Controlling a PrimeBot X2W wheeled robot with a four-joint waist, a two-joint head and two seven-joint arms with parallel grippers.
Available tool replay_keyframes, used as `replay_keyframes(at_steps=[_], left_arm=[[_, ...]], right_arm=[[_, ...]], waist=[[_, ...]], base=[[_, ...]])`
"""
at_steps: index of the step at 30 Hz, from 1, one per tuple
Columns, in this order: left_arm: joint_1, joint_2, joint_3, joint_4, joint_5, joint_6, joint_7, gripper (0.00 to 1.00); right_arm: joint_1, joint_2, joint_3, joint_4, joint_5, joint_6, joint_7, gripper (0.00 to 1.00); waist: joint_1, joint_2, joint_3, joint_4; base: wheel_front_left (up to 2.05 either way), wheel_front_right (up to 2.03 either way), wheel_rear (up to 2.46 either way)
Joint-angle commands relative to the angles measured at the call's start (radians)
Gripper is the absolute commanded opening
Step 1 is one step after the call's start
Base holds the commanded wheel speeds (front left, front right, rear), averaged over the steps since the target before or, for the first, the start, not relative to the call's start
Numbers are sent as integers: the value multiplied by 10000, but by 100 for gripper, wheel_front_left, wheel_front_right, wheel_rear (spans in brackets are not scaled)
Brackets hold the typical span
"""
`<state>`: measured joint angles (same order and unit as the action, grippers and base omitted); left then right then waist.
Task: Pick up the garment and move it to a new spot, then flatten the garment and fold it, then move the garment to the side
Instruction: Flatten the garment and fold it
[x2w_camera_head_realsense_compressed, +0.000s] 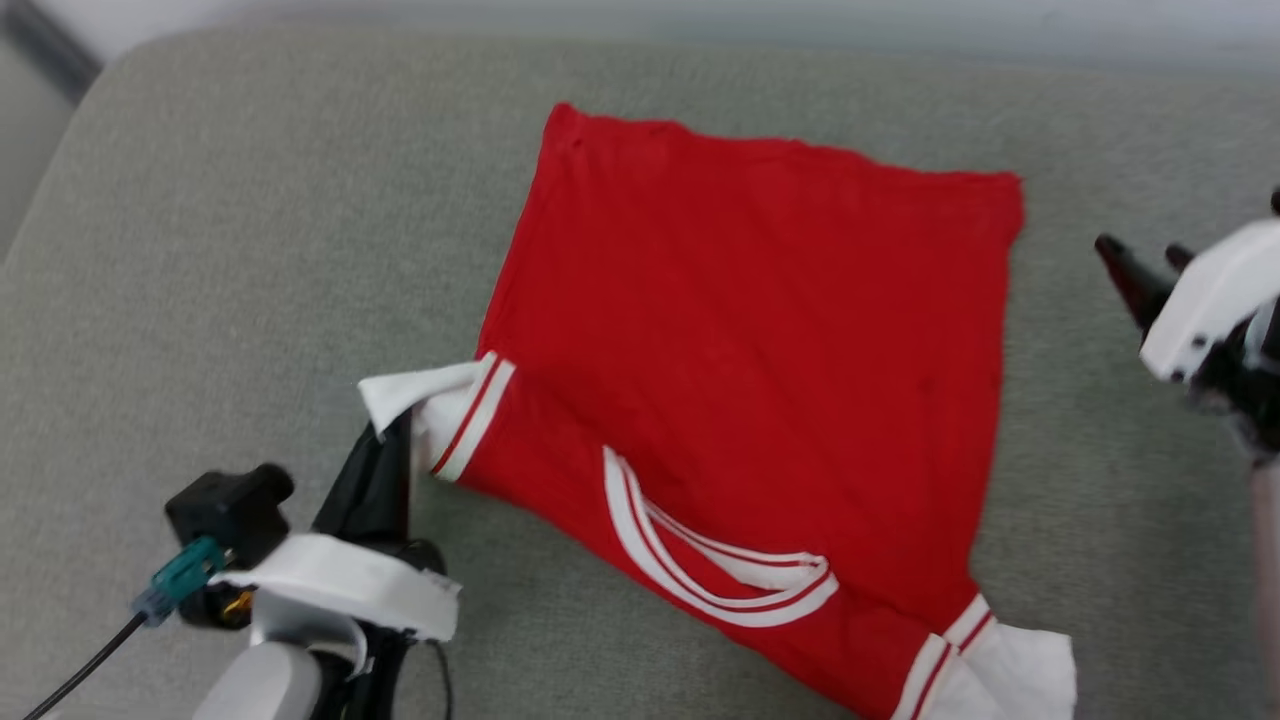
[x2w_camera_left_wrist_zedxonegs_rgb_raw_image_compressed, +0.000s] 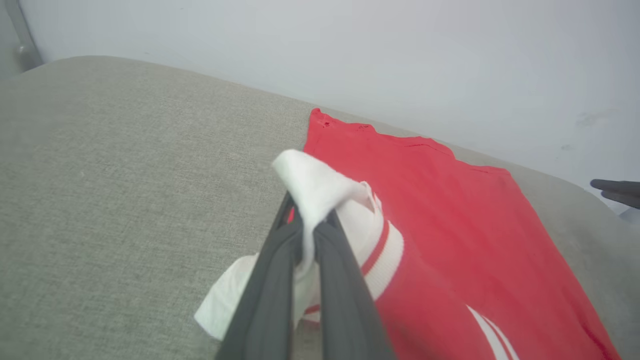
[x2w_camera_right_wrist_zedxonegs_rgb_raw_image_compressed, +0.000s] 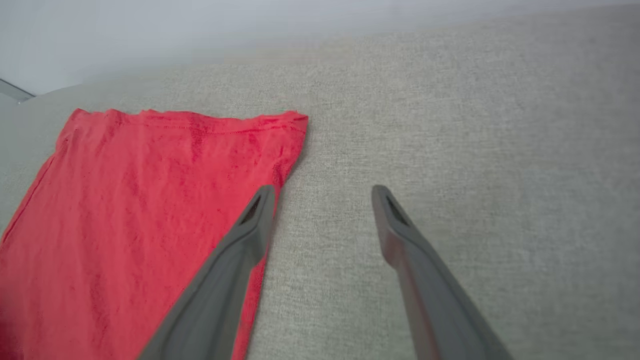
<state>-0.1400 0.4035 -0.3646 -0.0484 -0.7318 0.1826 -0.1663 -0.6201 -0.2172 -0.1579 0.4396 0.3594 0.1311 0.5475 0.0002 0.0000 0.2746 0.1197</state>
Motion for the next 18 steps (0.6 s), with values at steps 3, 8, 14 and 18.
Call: replay_keyframes(at_steps=[3,8,14,18], left_arm=[[-522,-228,-155,-175,102,-163,-170,0],[-1104,-508,-373,-186,270,-402,-365,0],[-1458,-745,-586,123,363,-598,-510,0],[-1530,-826,-621,338,364,-682,-592,0]], right_arm=[[-1183,-331,109,717,-281,-7,774,100],[-2644,-527,420,1533,-679,-7,1777,100],[-3346,-510,436,2701,-1153,-7,2529,100],[-3081,-279,158,3752,-1473,-9,3357,90]], waist=[[-2,0,1177,963],[-2,0,1987,1388],[-2,0,2441,1640],[-2,0,2432,1682]], base=[[0,0,0],[0,0,0],[0,0,0],[0,0,0]])
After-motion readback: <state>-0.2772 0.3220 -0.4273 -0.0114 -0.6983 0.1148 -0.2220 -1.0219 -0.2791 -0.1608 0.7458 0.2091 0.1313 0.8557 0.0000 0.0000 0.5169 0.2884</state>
